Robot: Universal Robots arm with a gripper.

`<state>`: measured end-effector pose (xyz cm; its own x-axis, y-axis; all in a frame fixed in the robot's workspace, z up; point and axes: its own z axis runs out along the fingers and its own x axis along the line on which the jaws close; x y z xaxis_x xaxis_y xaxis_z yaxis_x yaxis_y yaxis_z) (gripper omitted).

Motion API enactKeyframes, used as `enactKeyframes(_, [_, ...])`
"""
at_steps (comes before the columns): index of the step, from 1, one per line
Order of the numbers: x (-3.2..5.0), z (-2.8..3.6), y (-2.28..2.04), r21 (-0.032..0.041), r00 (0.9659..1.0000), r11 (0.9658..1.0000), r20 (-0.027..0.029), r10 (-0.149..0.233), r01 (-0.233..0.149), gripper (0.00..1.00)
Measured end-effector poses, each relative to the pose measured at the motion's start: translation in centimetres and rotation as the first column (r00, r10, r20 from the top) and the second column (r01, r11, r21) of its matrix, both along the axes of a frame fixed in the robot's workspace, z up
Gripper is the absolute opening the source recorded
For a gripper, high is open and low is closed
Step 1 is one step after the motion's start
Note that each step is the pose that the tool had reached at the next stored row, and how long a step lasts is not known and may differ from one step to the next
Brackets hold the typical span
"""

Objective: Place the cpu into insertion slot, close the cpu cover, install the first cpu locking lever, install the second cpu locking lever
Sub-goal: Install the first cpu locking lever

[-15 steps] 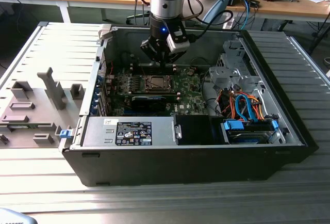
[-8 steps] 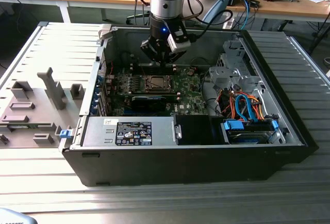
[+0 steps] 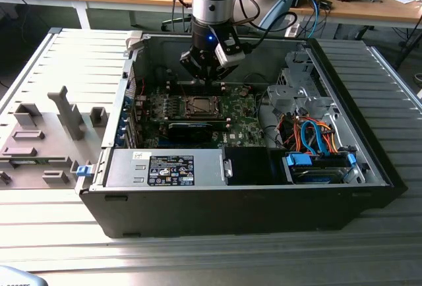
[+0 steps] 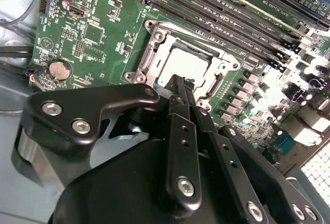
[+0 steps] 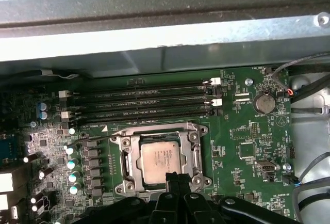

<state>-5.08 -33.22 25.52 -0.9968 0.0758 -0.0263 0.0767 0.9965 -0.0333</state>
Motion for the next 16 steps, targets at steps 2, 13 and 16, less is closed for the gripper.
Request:
enactKeyframes(2, [0.00,0.00,-0.01,-0.0001,1.0000,1.0000,0.0000,0.006,-0.006,0.11])
enactKeyframes(13, [0.00,0.00,-0.06,0.0000,0.9973,0.9973,0.0000,0.073,-0.073,0.11])
enactKeyframes(16, [0.00,0.00,-0.07,0.0000,0.9965,0.9965,0.0000,0.084,-0.084,0.11])
